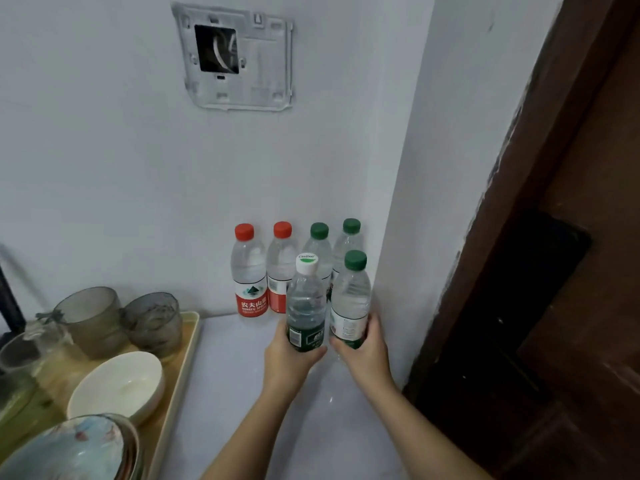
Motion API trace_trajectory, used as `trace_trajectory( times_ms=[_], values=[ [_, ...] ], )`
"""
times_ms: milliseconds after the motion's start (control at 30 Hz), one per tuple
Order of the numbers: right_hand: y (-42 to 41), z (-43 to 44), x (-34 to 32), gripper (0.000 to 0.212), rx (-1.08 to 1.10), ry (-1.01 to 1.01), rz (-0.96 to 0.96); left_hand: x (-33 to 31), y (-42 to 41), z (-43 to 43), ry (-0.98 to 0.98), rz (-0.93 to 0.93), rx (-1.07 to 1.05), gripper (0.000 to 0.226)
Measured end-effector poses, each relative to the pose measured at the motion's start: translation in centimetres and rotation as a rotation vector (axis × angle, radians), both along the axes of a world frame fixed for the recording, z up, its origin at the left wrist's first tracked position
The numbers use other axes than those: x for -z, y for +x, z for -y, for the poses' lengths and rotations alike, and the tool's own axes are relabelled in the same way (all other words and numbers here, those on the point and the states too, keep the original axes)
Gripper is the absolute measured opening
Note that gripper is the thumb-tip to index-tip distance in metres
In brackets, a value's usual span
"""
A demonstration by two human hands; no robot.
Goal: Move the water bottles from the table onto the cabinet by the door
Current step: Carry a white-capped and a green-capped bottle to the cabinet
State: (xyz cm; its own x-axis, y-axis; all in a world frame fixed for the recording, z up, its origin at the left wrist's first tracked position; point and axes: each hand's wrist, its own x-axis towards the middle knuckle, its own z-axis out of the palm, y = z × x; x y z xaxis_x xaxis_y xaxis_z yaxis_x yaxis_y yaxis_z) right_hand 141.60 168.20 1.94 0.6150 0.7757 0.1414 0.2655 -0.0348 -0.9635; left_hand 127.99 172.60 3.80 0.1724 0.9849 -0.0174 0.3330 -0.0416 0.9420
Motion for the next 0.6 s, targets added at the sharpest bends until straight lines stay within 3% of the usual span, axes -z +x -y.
trace_trajectory(
  times_ms=[267, 433, 533, 600],
  values=[
    [1.4, -1.3, 1.3, 0.060, -0.059, 0.032, 0.002, 1.1, 0.6, -1.4, 0.031, 0.043, 0.037, 0.056],
    [2.1, -1.0, 2.1, 0.067, -0.108, 0.016, 0.037, 1.9, -0.4, -2.9, 0.085, -0.050, 0.216, 0.071],
    [2.3, -0.7, 2.3, 0.069, -0.084, 0.009, 0.077, 2.0, -0.8, -3.3, 0.157, -0.131, 0.205, 0.074],
    [2.3, -0.9, 2.4, 0.071, -0.030, 0.004, 0.116, 2.0, -0.4, -3.3, 0.156, -0.089, 0.163, 0.075]
  ],
)
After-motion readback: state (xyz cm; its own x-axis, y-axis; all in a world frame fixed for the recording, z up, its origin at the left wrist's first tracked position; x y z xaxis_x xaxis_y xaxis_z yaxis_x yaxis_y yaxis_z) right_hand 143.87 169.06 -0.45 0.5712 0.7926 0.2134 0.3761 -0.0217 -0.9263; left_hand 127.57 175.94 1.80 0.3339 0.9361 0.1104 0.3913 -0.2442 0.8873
